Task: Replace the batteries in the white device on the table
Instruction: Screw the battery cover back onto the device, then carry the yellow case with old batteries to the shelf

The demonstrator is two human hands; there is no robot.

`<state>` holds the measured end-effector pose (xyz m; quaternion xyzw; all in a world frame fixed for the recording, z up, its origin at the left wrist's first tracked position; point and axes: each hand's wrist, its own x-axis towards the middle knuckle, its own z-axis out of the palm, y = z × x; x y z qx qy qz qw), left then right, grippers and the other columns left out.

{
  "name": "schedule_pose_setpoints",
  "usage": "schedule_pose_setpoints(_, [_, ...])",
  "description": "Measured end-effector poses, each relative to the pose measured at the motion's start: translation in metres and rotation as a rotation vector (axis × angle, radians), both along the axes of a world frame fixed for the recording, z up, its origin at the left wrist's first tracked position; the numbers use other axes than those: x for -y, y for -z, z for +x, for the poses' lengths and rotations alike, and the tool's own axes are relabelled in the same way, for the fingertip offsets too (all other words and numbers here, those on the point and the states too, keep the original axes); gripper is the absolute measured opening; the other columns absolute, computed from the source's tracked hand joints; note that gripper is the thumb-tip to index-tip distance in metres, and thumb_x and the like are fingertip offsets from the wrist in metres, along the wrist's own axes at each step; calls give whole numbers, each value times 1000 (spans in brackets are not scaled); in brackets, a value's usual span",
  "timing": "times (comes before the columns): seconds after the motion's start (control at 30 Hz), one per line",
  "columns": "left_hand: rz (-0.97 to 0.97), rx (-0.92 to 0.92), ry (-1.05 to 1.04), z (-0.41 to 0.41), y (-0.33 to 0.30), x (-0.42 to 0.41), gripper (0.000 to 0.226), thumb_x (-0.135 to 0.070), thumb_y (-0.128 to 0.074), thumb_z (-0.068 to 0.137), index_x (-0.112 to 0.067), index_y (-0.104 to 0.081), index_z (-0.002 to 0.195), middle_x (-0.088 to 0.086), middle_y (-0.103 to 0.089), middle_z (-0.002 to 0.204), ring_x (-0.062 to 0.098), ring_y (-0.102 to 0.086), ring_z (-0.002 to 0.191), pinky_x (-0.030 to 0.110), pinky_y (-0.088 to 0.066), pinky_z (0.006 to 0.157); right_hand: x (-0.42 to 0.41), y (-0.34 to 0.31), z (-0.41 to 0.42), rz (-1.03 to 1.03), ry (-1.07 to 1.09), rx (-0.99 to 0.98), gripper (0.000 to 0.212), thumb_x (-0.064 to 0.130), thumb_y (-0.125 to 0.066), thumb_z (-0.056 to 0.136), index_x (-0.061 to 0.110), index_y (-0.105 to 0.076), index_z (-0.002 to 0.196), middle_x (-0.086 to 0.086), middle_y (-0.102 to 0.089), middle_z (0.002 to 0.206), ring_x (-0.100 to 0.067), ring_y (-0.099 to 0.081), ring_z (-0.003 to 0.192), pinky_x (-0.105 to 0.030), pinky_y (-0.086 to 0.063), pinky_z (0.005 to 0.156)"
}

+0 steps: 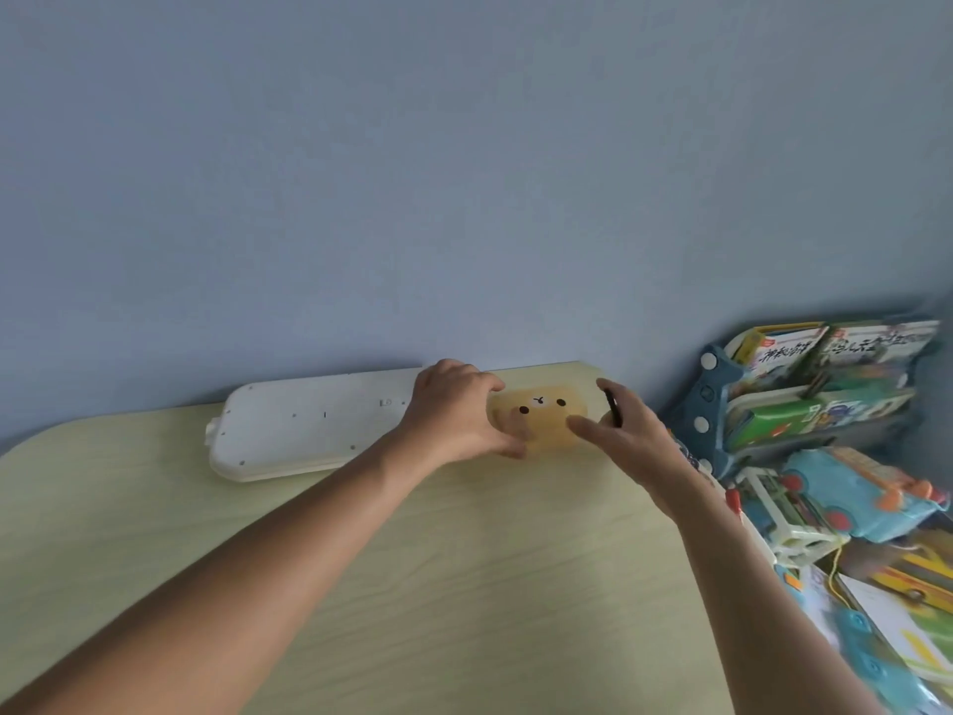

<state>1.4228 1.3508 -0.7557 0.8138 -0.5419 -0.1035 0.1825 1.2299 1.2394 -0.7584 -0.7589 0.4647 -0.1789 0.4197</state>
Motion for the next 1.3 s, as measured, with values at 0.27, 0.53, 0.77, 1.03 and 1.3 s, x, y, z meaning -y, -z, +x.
schedule_pose_setpoints(0.27, [-11, 22, -30, 3, 7, 9, 88, -71, -83, 51, -31, -65, 128, -6, -63, 127, 17, -37, 134, 31, -21, 107, 6, 7, 9, -63, -105, -165, 90, 46, -82, 76, 28, -37, 152, 8, -47, 77, -7, -46, 67, -20, -32, 54])
schedule_pose_setpoints(0.53, [-81, -42, -35, 9, 6, 17, 80, -66, -85, 54, -39, -62, 125, -14, -55, 136, 16, -29, 138, 31, -19, 99, 11, 13, 8, -125, -1, -10, 73, 44, -87, 69, 33, -54, 134, -1, -54, 109, -7, -51, 87, -20, -38, 65])
schedule_pose_setpoints(0.77, [-208, -743, 38, 27, -57, 21, 64, -17, -89, 74, -32, -60, 130, 0, -64, 125, 20, -75, 94, 42, -59, 92, 13, -52, 17, 36, 26, 220, 63, 39, -86, 73, 39, -49, 124, 2, -69, 100, -12, -66, 91, -22, -49, 67])
schedule_pose_setpoints(1.03, [-251, -915, -7, 2, -200, 31, 103, -55, -89, 62, -47, -36, 150, -21, -59, 134, 1, -66, 110, 27, -51, 100, 2, -204, 11, -60, 128, 213, 80, 61, -77, 73, 53, -38, 142, 16, -67, 112, -3, -66, 101, -25, -55, 80])
schedule_pose_setpoints(1.3, [-242, -866, 162, -52, -452, 54, 102, -53, -91, 62, -43, -39, 150, -12, -56, 143, 12, -59, 125, 38, -48, 108, 3, -456, -64, -144, 196, 146, 92, 58, -79, 72, 43, -33, 151, 12, -70, 98, -2, -67, 90, -30, -55, 85])
